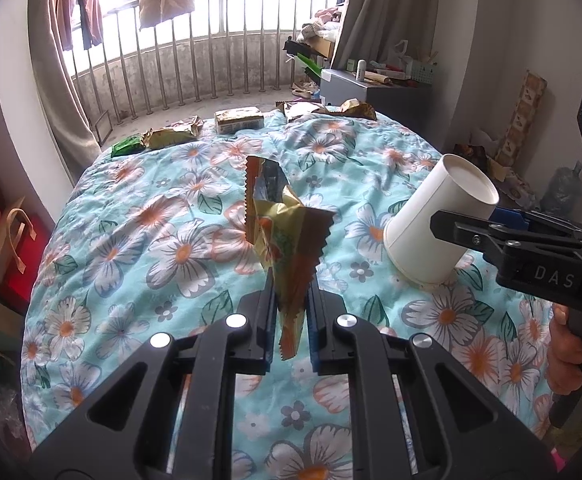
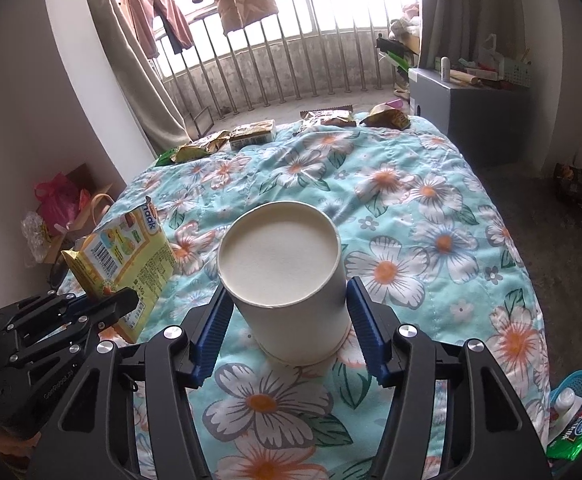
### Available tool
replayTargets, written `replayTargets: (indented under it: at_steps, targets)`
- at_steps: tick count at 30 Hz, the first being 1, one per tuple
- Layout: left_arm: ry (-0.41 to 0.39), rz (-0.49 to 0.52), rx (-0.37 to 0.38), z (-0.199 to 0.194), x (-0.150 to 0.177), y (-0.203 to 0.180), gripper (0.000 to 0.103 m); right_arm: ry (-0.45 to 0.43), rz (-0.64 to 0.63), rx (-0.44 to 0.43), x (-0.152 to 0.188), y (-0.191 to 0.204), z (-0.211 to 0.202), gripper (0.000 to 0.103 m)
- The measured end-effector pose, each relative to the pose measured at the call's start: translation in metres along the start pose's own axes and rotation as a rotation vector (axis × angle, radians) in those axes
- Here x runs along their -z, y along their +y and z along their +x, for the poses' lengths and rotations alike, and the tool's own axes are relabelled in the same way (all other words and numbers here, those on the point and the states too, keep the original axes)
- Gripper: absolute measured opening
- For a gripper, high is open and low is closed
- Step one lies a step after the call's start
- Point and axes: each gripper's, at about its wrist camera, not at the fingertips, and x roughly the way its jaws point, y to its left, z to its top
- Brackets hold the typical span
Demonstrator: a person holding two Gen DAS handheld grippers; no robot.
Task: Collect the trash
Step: 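Lift the wrapper and paper cup and carry them toward the wastebasket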
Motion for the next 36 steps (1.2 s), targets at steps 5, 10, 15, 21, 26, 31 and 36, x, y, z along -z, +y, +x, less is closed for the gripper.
replayTargets:
  at_steps: [5,10,15,21,26,31,36]
  targets:
    - [-0.025,-0.013,0.027,-0.010,0.002,0.005,0.010,-0.023,0.061,0.004,0.003,-0.012,-0.020,0.056]
    - [-0.060,-0.008,0.069,-0.024,0.002,0.004,0.009,-0.051,0.164,-0.022,0.015,-0.031,-0.047,0.056]
    - [-0.073,0.023,0.096,-0.036,-0.005,-0.012,0.009,-0.116,0.270,-0.047,0.031,-0.060,-0.085,0.056]
    - [-0.098,0.090,0.175,-0.052,-0.016,-0.056,0.009,-0.199,0.393,-0.013,0.055,-0.112,-0.140,0.056]
    - [-0.094,0.165,0.274,-0.057,-0.022,-0.106,0.009,-0.277,0.510,0.086,0.086,-0.165,-0.189,0.056]
    - [-0.067,0.250,0.376,-0.055,-0.025,-0.165,0.009,-0.331,0.648,0.187,0.129,-0.217,-0.225,0.056]
    - [-0.003,0.340,0.455,-0.042,-0.028,-0.228,0.009,-0.367,0.782,0.259,0.174,-0.267,-0.243,0.056]
